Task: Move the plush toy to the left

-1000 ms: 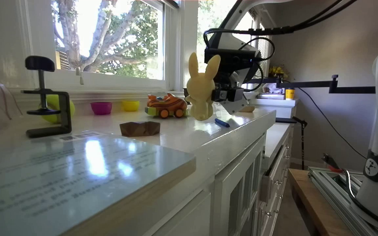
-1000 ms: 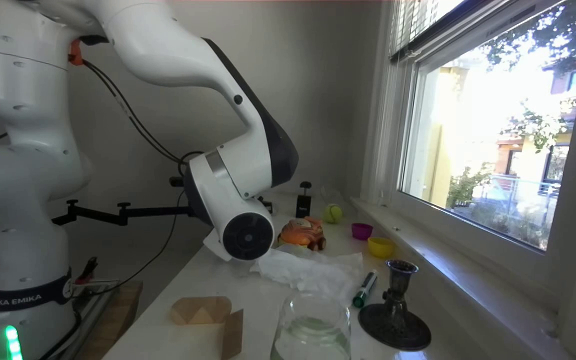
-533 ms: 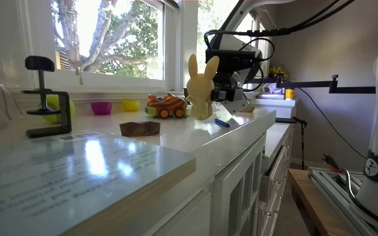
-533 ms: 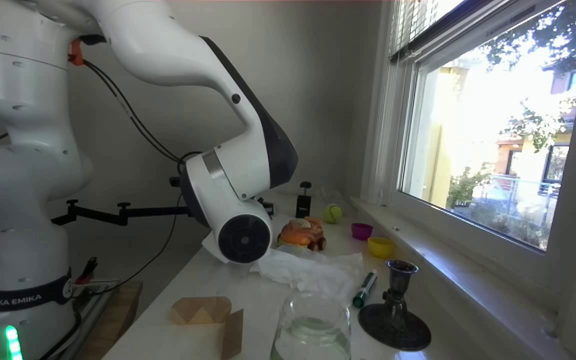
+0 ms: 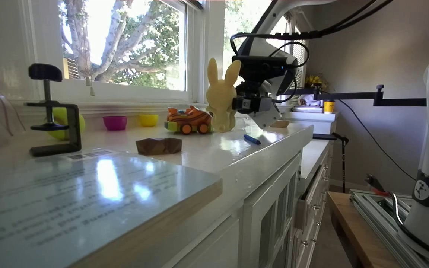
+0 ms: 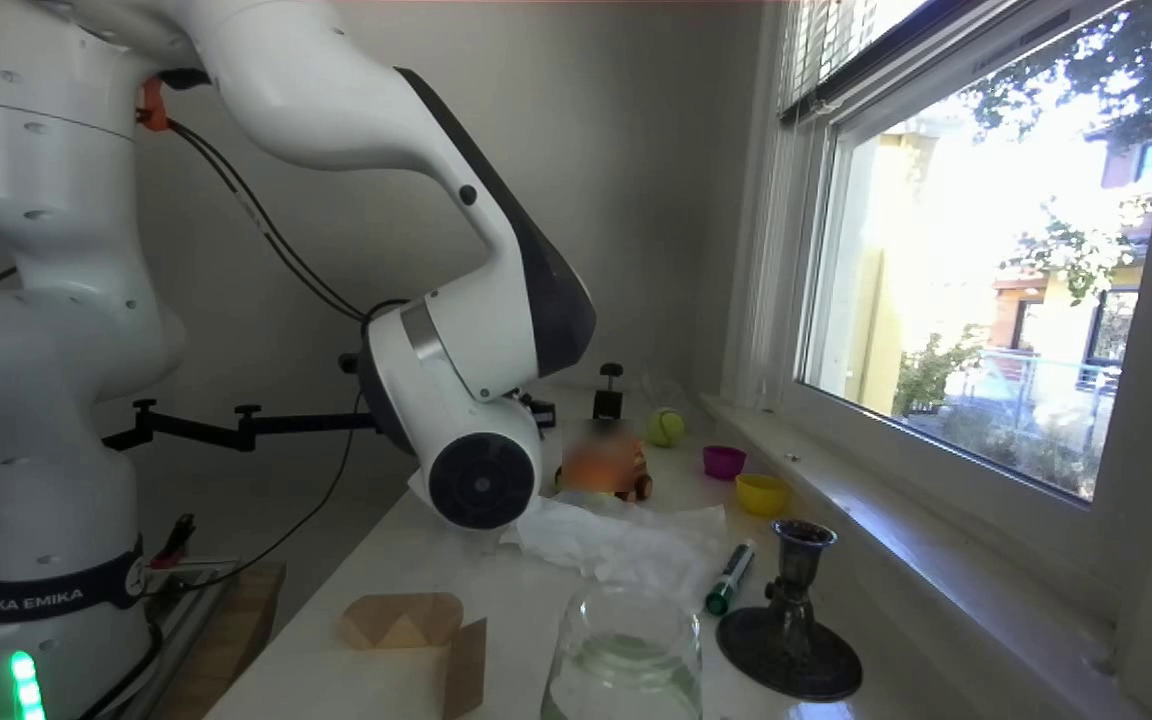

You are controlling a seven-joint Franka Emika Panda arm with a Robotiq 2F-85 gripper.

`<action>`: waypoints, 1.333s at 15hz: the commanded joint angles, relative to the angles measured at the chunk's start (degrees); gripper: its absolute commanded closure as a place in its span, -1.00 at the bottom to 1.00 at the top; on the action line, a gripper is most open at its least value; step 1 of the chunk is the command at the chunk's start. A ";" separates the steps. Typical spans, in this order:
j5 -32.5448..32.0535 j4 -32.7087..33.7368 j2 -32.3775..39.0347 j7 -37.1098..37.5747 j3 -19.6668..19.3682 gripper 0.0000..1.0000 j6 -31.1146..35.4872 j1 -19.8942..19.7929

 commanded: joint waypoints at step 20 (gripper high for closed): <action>3.63 -4.72 -2.29 4.53 0.81 0.58 -0.89 0.13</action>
